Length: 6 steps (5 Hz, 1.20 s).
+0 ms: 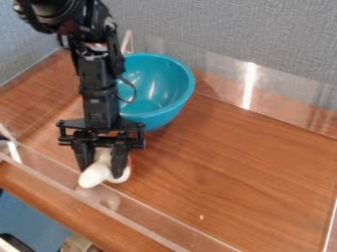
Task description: Put the mushroom in the blue bowl
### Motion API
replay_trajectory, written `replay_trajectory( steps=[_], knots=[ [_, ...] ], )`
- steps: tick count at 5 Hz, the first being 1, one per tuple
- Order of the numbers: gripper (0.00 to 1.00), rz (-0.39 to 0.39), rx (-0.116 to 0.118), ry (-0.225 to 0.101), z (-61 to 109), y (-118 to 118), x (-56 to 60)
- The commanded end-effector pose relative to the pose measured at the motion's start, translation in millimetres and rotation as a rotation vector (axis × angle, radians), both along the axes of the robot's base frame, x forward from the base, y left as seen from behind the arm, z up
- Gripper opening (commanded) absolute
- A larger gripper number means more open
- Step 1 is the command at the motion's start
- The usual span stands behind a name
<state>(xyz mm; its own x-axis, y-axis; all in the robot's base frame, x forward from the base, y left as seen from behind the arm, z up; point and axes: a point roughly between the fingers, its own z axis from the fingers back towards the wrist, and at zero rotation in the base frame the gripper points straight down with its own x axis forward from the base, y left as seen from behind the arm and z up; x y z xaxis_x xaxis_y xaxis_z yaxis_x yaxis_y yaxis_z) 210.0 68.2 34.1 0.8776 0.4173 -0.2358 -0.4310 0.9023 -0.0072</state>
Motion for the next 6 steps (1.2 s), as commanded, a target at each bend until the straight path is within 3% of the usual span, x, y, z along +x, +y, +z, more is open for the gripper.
replay_trajectory(
  steps=[1, 4, 6],
  knots=[
    [0.0, 0.007, 0.01, -0.032, 13.3, 6, 0.2],
    [0.0, -0.013, -0.004, -0.069, 43.4, 9, -2.7],
    [0.0, -0.022, -0.019, -0.123, 72.9, 13, 8.6]
  ],
)
